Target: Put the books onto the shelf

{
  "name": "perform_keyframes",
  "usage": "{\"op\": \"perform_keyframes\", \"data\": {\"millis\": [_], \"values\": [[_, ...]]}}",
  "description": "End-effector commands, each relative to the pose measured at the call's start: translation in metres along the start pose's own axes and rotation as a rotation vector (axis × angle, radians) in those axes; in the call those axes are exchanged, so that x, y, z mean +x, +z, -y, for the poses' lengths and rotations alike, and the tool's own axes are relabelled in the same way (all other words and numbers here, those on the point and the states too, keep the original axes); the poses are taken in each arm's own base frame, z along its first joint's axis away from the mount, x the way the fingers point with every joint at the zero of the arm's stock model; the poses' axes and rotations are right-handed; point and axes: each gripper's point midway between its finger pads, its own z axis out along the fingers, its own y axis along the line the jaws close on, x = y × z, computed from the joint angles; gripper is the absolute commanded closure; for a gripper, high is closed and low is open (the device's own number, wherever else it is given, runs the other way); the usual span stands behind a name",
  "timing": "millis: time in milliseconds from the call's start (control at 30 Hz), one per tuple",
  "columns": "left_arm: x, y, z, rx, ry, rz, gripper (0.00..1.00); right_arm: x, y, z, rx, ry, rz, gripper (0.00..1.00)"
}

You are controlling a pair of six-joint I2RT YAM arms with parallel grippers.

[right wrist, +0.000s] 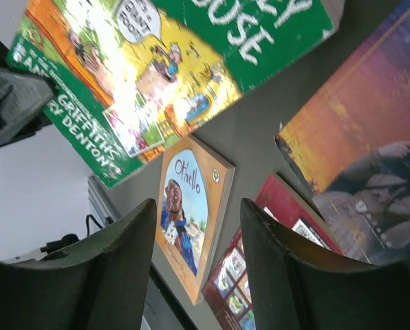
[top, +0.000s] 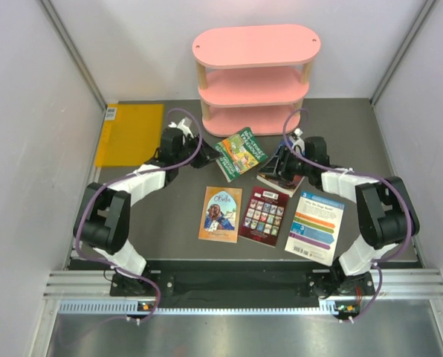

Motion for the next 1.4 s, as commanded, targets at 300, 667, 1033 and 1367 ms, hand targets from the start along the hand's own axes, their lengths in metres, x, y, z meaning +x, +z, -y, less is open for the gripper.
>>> {"op": "perform_keyframes", "data": {"millis": [300,667,1033,1367], "values": [[-0.066,-0.042,0.128,0.366,0.097,0.151,1.0,0.025,-0.028,0.018,0.023,-0.023,0.084,0.48],[-0.107,-0.069,0.171,0.564,0.023,0.256,1.0,0.076,-0.024,0.043,0.062,0.063,0.094,0.48],[-0.154,-0.067,0.166,0.686,-0.256,0.403,1.0,0.075,-0.018,0.039,0.048,0.052,0.101,0.49],[-0.169,-0.042,0.163,0.684,-0.395,0.511,1.0,0.077,-0.017,0.039,0.041,0.051,0.095,0.49]]}}
